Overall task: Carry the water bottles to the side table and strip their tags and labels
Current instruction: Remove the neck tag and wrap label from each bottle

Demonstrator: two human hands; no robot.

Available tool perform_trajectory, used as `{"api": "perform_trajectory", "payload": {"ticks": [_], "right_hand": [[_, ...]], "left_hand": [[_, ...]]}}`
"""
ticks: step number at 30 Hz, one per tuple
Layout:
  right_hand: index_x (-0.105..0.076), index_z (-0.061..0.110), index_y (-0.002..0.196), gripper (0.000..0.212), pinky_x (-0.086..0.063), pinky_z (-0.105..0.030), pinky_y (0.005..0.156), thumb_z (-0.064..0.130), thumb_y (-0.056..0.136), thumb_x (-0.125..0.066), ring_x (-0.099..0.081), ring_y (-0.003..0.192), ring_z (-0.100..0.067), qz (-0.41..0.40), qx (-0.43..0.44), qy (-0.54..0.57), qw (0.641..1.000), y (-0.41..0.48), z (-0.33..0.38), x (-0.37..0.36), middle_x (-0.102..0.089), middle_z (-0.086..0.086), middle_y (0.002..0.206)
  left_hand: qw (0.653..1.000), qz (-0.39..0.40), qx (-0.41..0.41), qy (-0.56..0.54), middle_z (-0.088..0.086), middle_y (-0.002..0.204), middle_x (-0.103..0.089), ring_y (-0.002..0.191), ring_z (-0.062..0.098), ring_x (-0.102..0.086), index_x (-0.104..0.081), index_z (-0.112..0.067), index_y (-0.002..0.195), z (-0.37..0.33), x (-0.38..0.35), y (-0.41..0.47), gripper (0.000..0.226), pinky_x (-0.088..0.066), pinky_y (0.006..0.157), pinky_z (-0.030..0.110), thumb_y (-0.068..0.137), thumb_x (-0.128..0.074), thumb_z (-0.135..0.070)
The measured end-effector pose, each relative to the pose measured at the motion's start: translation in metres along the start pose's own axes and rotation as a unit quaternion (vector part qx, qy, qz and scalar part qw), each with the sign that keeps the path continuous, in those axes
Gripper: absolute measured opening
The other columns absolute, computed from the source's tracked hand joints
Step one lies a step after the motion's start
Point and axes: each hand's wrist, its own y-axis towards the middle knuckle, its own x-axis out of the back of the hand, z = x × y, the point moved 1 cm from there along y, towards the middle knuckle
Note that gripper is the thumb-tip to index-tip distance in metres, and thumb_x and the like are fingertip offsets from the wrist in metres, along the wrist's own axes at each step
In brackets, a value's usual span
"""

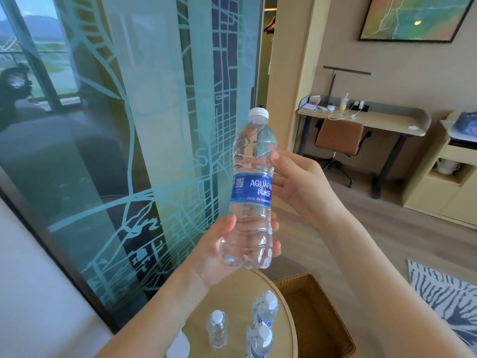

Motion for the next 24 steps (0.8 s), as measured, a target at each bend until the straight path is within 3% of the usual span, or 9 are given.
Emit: {"api": "perform_trajectory", "payload": {"ticks": [4, 8, 10, 12, 15, 17, 19, 22, 24], "right_hand": [[-0.069, 0.005, 0.123, 0.057, -0.059, -0.039, 0.086, 0.043, 0.082, -0.08, -0.072, 0.109, -0.033, 0.001, 0.009, 0.01, 1.0, -0.002, 0.001, -0.003, -0.072, -0.017, 0.123], [-0.07, 0.007, 0.123, 0.04, -0.057, -0.047, 0.095, 0.034, 0.093, -0.07, -0.073, 0.106, -0.033, -0.06, 0.012, -0.036, 0.997, -0.003, 0.001, -0.001, -0.074, -0.015, 0.118], [-0.073, 0.007, 0.117, 0.03, -0.059, -0.048, 0.094, 0.027, 0.095, -0.07, -0.075, 0.099, -0.03, -0.131, 0.027, -0.082, 0.988, -0.006, 0.001, -0.001, -0.077, -0.013, 0.108], [-0.073, 0.009, 0.116, 0.026, -0.062, -0.04, 0.088, 0.025, 0.096, -0.068, -0.077, 0.094, -0.024, -0.151, 0.043, -0.112, 0.981, -0.012, -0.001, -0.005, -0.079, -0.009, 0.102], [-0.071, 0.009, 0.118, 0.025, -0.061, -0.027, 0.079, 0.024, 0.099, -0.064, -0.077, 0.091, -0.015, -0.134, 0.067, -0.117, 0.982, -0.024, -0.006, -0.018, -0.08, -0.001, 0.097], [-0.073, 0.009, 0.111, 0.021, -0.06, -0.025, 0.074, 0.024, 0.098, -0.066, -0.077, 0.085, -0.014, -0.134, 0.083, -0.107, 0.982, -0.029, -0.007, -0.025, -0.08, 0.001, 0.09], [-0.076, 0.012, 0.102, 0.018, -0.063, -0.031, 0.07, 0.027, 0.093, -0.072, -0.078, 0.085, -0.018, -0.155, 0.091, -0.094, 0.979, -0.03, -0.006, -0.031, -0.08, -0.003, 0.087], [-0.078, 0.013, 0.093, 0.017, -0.064, -0.041, 0.076, 0.029, 0.089, -0.077, -0.077, 0.088, -0.025, -0.201, 0.095, -0.085, 0.971, -0.029, -0.006, -0.033, -0.079, -0.01, 0.084], [-0.077, 0.006, 0.094, 0.022, -0.064, -0.041, 0.077, 0.027, 0.089, -0.077, -0.075, 0.084, -0.025, -0.214, 0.093, -0.068, 0.97, -0.027, -0.004, -0.031, -0.075, -0.023, 0.088]], "left_hand": [[0.999, -0.01, 0.0, 0.043, 0.008, 0.118, -0.071, 0.102, 0.029, -0.072, -0.067, -0.009, 0.127, -0.004, 0.001, -0.001, 0.065, -0.055, 0.096, 0.045, 0.079, -0.077, -0.052], [0.974, -0.122, -0.038, 0.189, 0.008, 0.106, -0.075, 0.089, 0.024, -0.074, -0.073, -0.017, 0.113, -0.017, -0.009, 0.001, 0.053, -0.058, 0.072, 0.037, 0.071, -0.081, -0.048], [0.898, -0.259, -0.077, 0.347, -0.003, 0.089, -0.078, 0.075, 0.008, -0.073, -0.077, -0.029, 0.095, -0.021, -0.015, 0.004, 0.035, -0.053, 0.06, 0.023, 0.064, -0.079, -0.046], [0.82, -0.352, -0.145, 0.427, -0.011, 0.079, -0.076, 0.071, -0.001, -0.071, -0.075, -0.032, 0.086, -0.019, -0.022, 0.007, 0.024, -0.049, 0.057, 0.01, 0.064, -0.079, -0.041], [0.713, -0.404, -0.194, 0.539, -0.023, 0.079, -0.072, 0.072, -0.004, -0.068, -0.067, -0.037, 0.088, -0.014, -0.03, 0.009, 0.033, -0.048, 0.06, 0.01, 0.063, -0.075, -0.056], [0.624, -0.426, -0.194, 0.625, -0.022, 0.077, -0.068, 0.069, -0.006, -0.064, -0.059, -0.039, 0.089, -0.012, -0.032, 0.009, 0.037, -0.043, 0.056, 0.009, 0.065, -0.07, -0.065], [0.561, -0.434, -0.188, 0.679, -0.017, 0.072, -0.065, 0.064, -0.003, -0.06, -0.057, -0.039, 0.094, -0.011, -0.033, 0.011, 0.041, -0.034, 0.051, 0.007, 0.067, -0.068, -0.067], [0.524, -0.428, -0.188, 0.712, -0.014, 0.089, -0.066, 0.08, 0.005, -0.064, -0.059, -0.03, 0.112, -0.008, -0.033, 0.013, 0.057, -0.039, 0.058, 0.017, 0.07, -0.072, -0.066], [0.558, -0.394, -0.201, 0.703, -0.013, 0.104, -0.066, 0.092, 0.006, -0.063, -0.056, -0.026, 0.124, -0.008, -0.03, 0.01, 0.067, -0.048, 0.071, 0.021, 0.072, -0.072, -0.064]]}}
